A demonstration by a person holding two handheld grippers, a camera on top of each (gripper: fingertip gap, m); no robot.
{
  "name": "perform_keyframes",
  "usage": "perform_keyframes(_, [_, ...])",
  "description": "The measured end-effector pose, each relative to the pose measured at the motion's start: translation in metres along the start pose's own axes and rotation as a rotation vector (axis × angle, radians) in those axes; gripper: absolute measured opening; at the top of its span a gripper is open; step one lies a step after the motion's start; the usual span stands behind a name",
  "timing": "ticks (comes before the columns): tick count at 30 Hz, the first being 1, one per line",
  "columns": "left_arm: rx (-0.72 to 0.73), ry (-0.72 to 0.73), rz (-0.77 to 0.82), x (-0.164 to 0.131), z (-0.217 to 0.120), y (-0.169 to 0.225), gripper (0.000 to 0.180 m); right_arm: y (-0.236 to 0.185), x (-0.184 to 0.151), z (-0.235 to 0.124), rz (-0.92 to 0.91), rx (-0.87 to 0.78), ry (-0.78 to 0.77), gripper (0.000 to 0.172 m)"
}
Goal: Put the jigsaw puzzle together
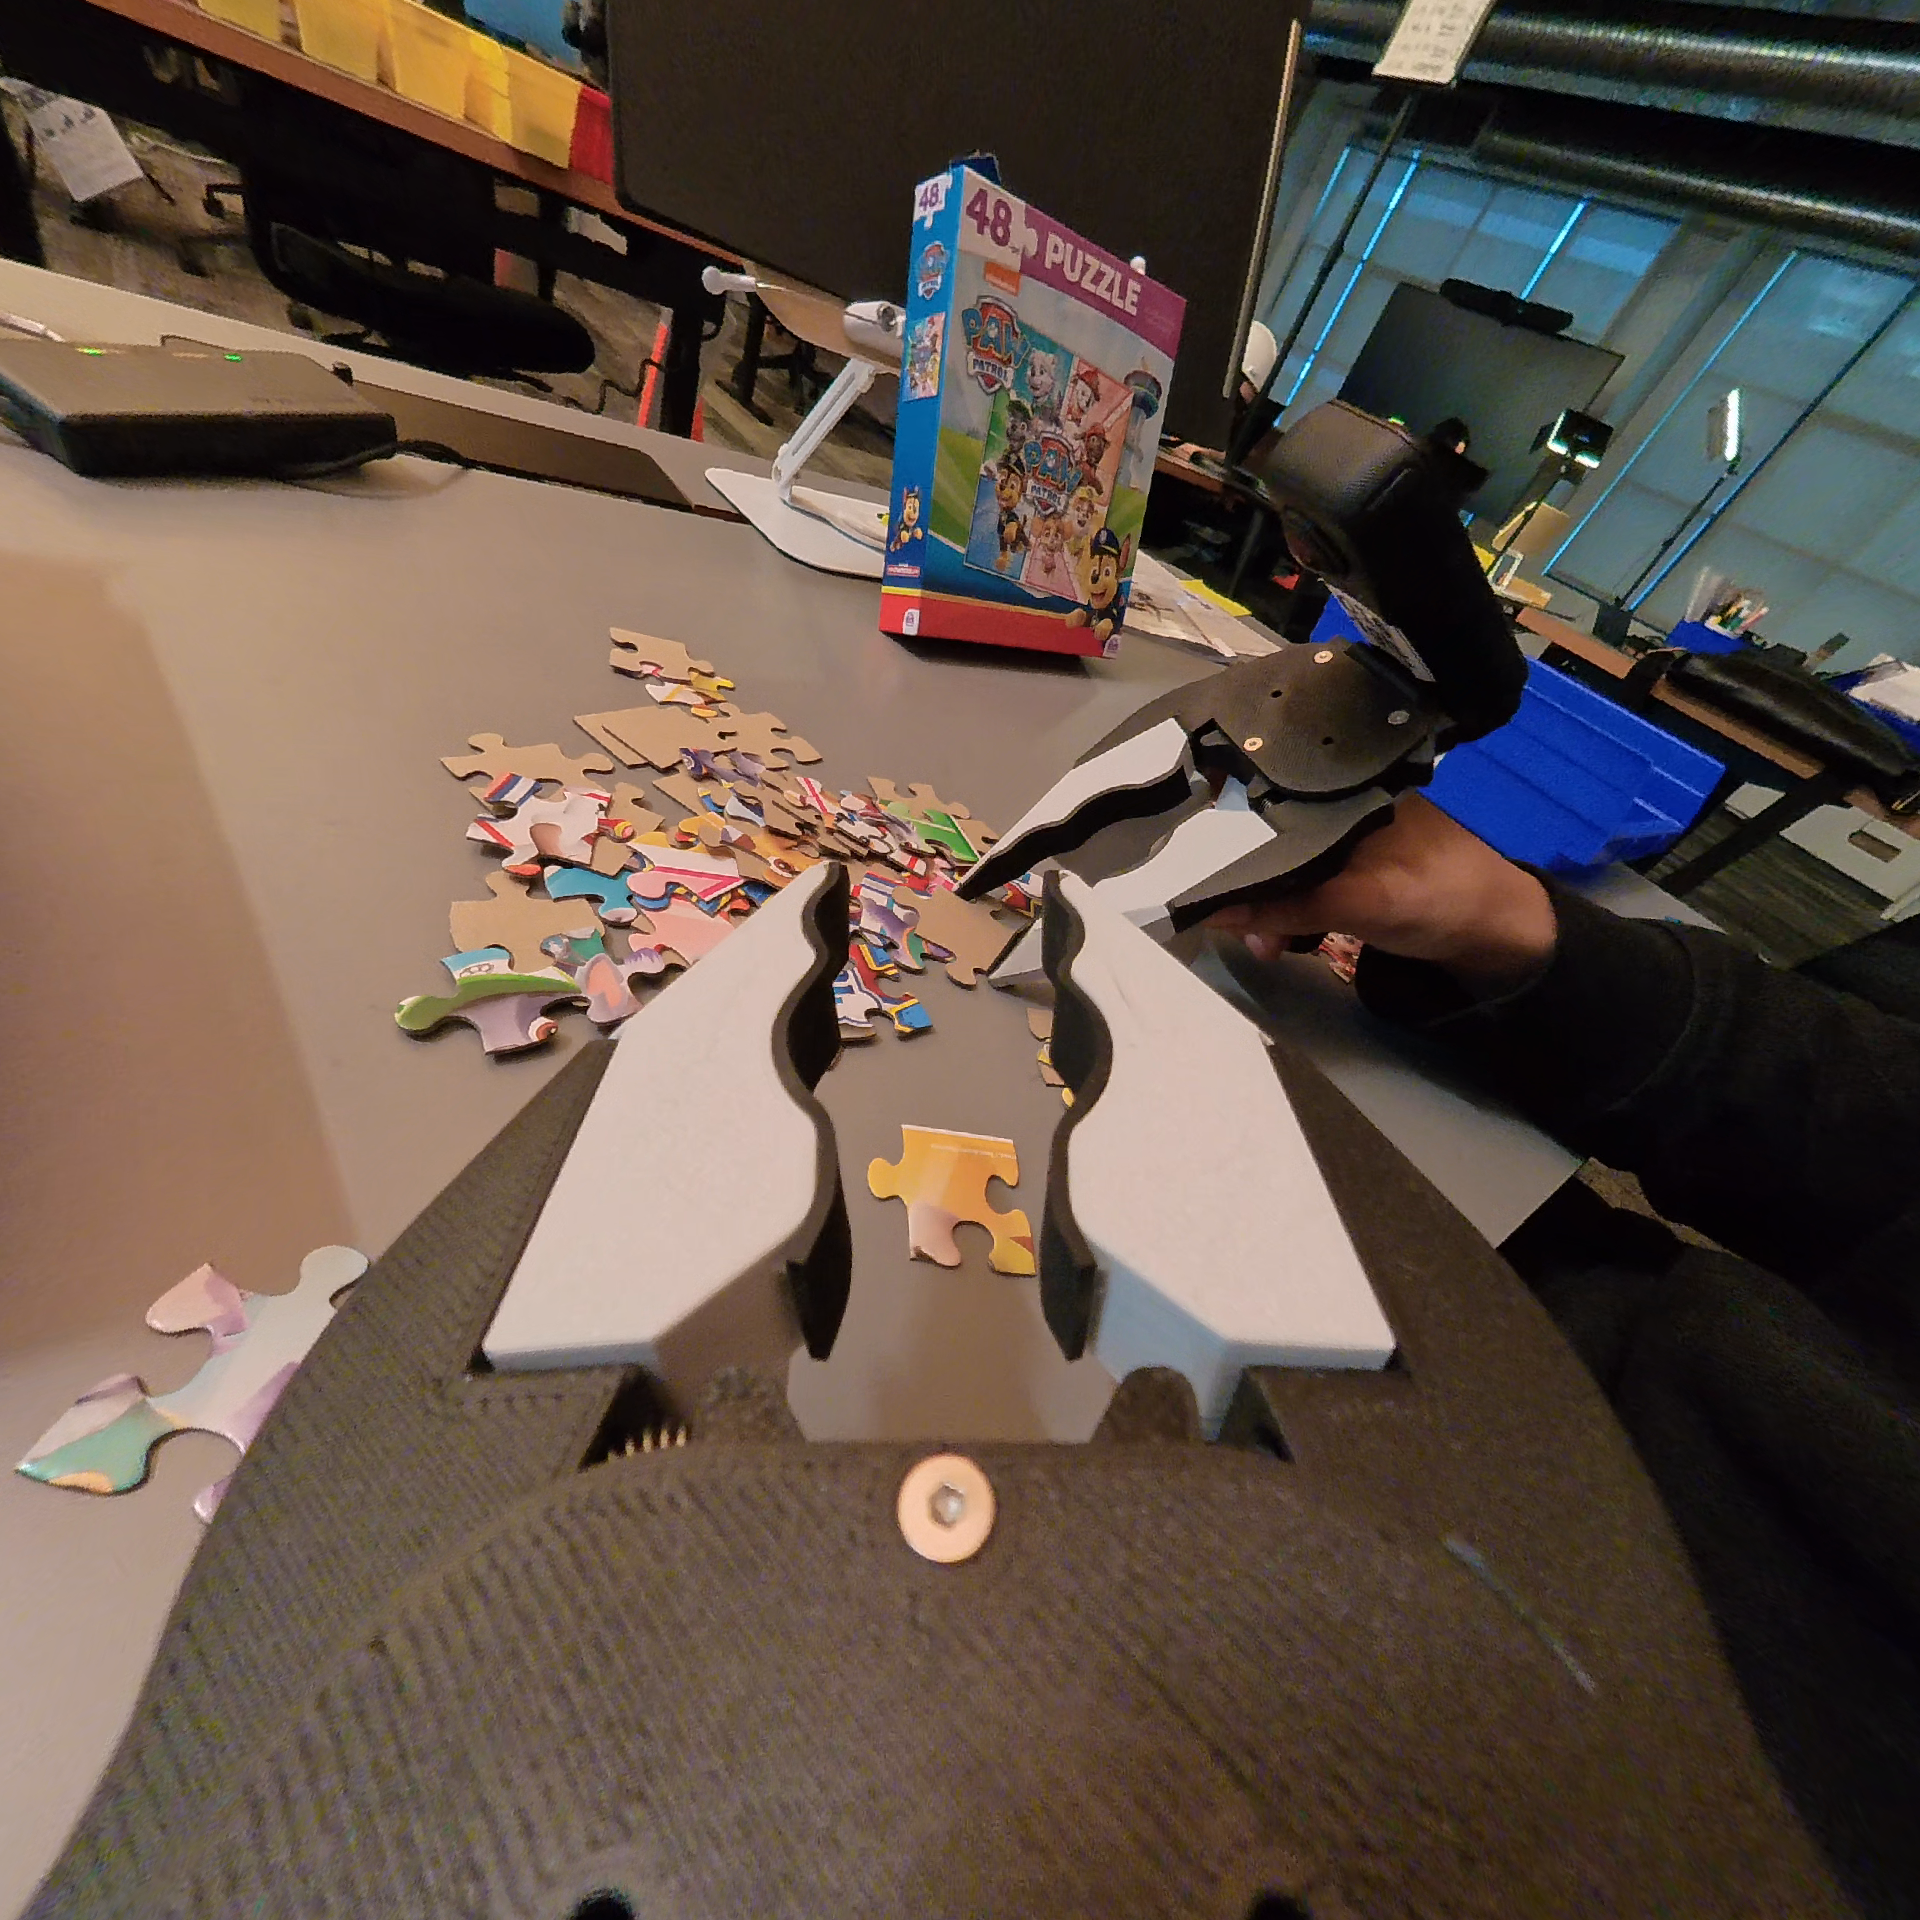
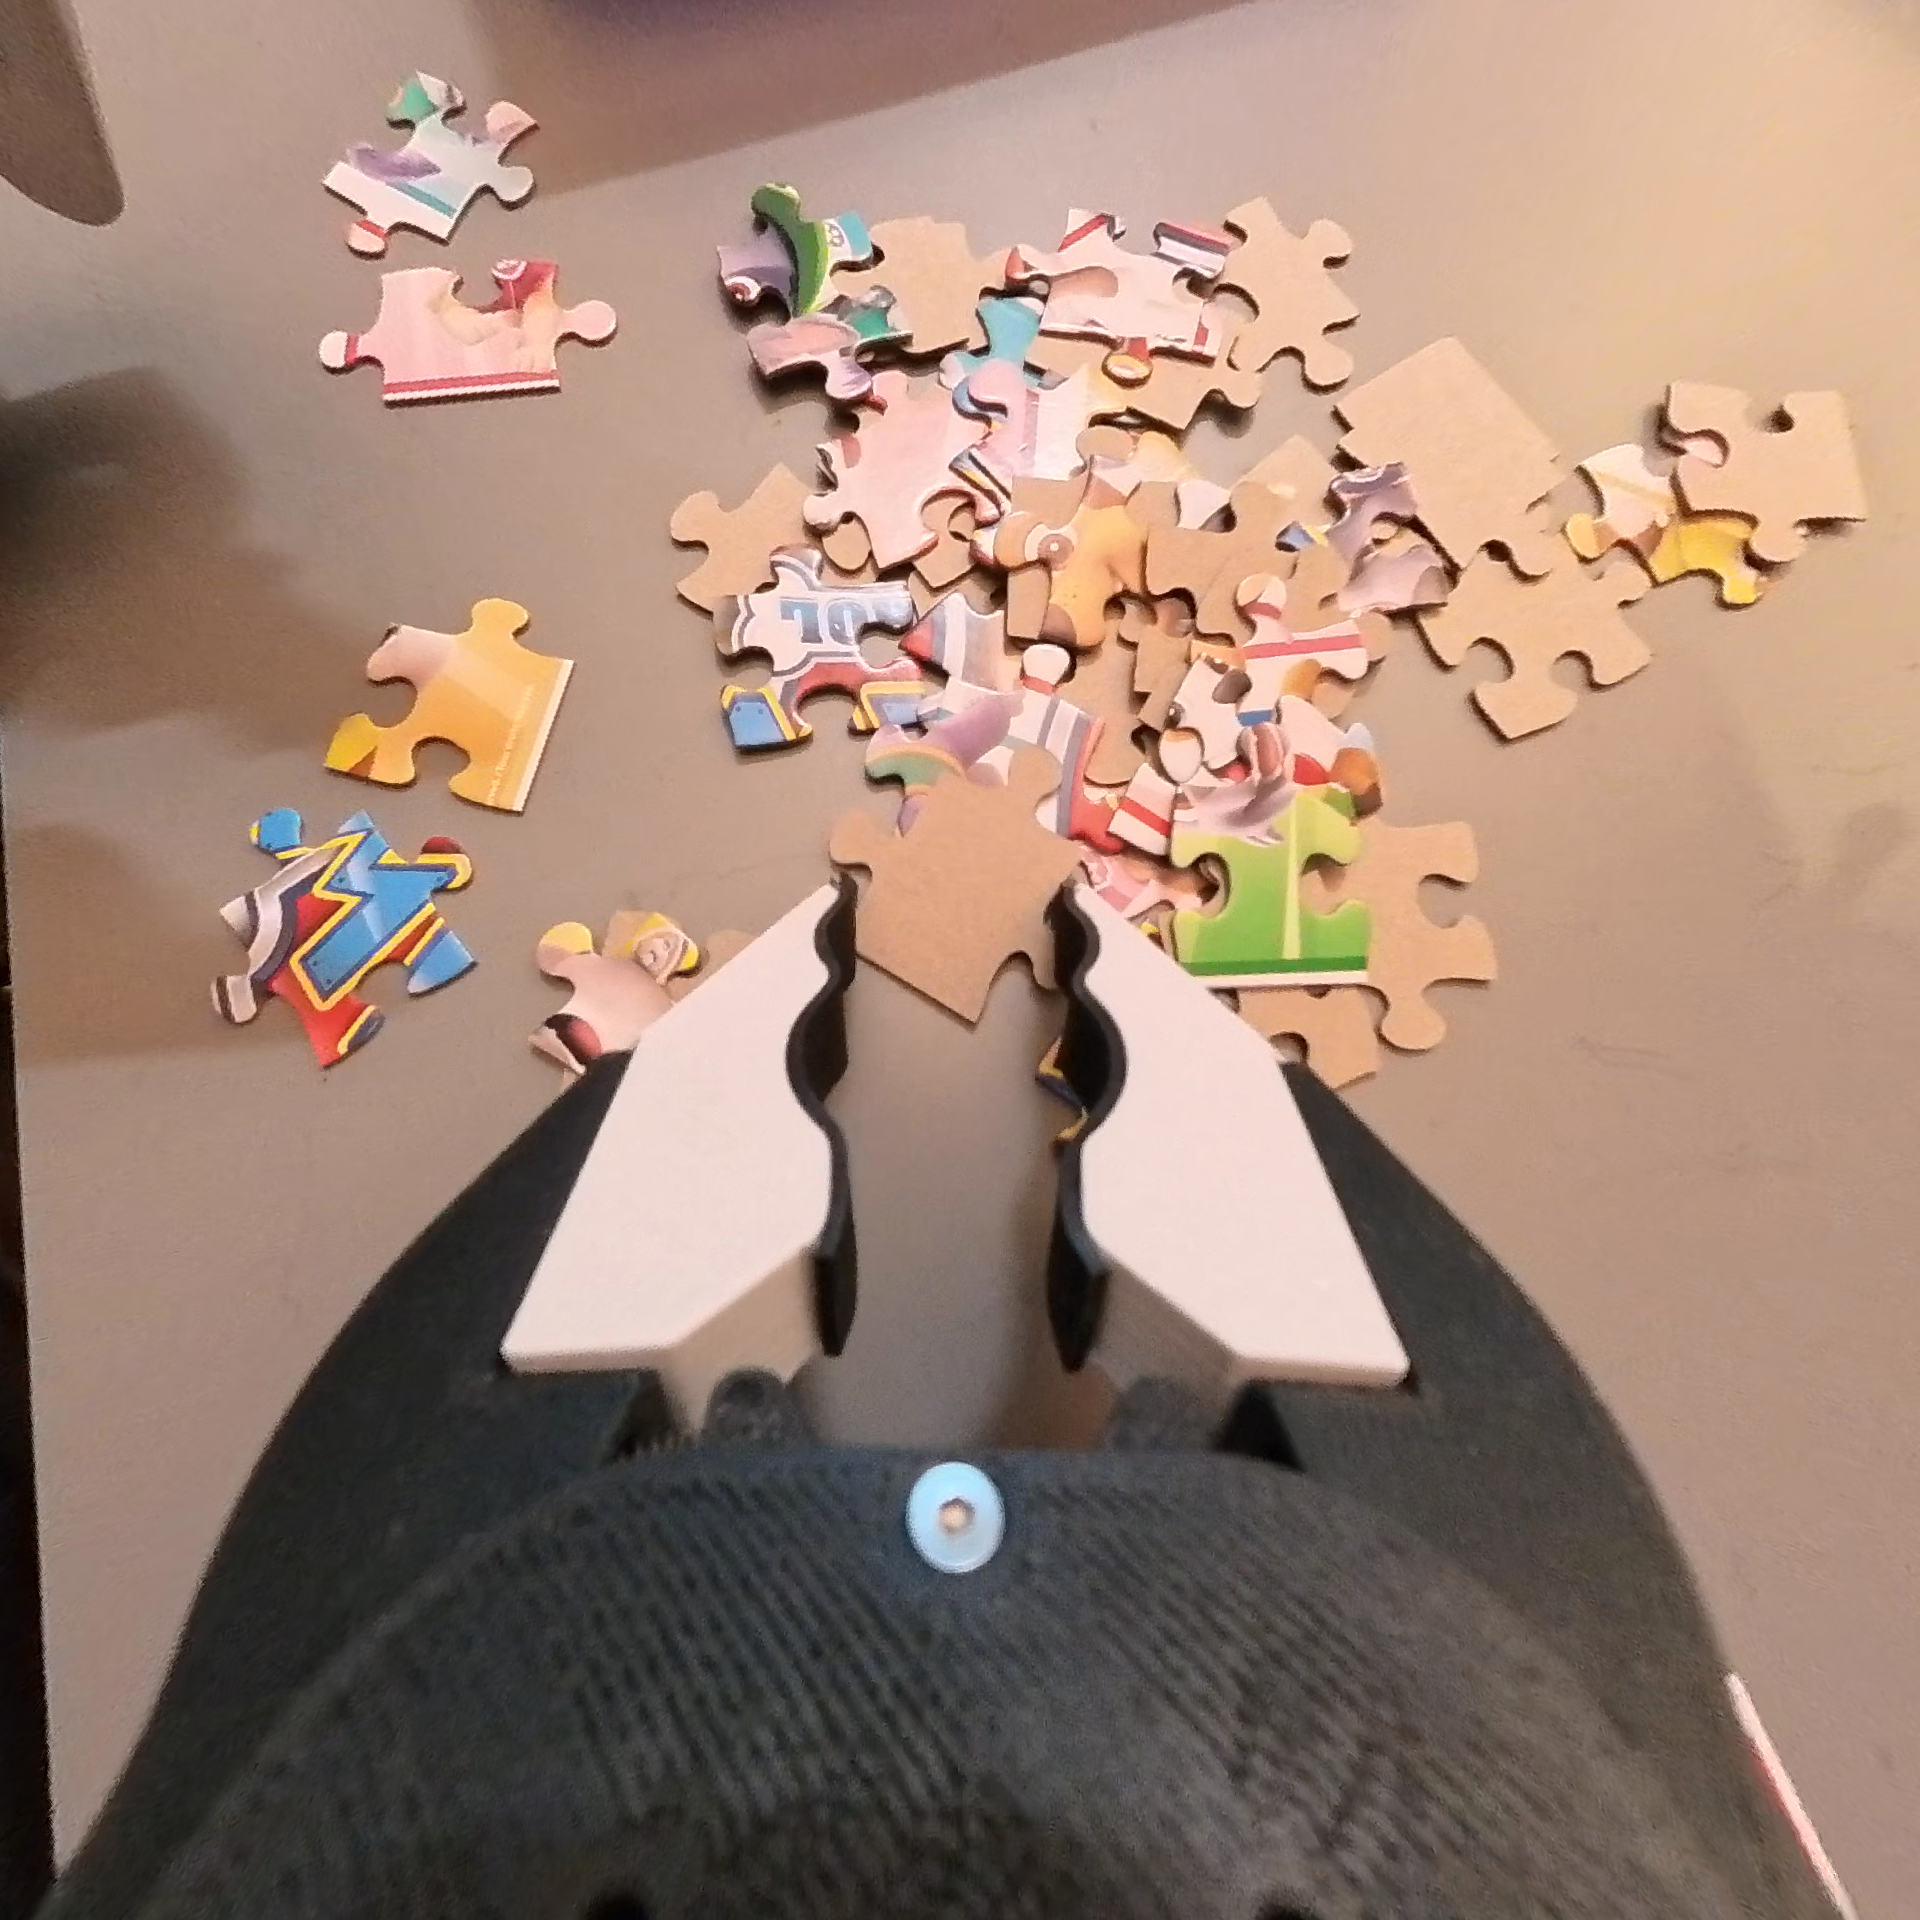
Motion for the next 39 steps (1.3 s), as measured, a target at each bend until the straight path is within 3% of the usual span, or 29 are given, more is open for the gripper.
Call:
perform_keyframes(10, [-0.037,-0.01,-0.001,-0.002,0.003,0.004,0.036,-0.007,0.012,-0.02,0.029,0.103,0.142,0.035])
perform_keyframes(18, [-0.211,-0.048,0.081,-0.009,0.015,0.032,0.045,-0.038,0.026,-0.049,0.157,0.555,0.291,0.035])
perform_keyframes(28, [-0.364,0.029,0.083,-0.003,0.012,0.051,0.049,-0.056,0.03,-0.063,0.307,0.922,0.365,0.035])
perform_keyframes(32, [-0.42,0.055,0.07,-0.002,0.014,0.059,0.04,-0.061,0.029,-0.062,0.325,0.972,0.34,0.035])
perform_keyframes(34, [-0.469,0.065,0.076,-0.002,0.013,0.064,0.025,-0.061,0.029,-0.063,0.338,0.992,0.337,0.036])
perform_keyframes(39, [-0.431,0.081,0.07,-0.001,0.014,0.061,0.011,-0.057,0.029,-0.065,0.39,1.024,0.351,0.036])
Point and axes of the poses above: each gripper's, where its closed fingertips meet, z out along the fingers, x out of its top, y = z × x across the jaws, the point moved 7 cm from there along -z, back along the fingers, and after that the axes turned 3 degrees about z, right-handed, at the moved point
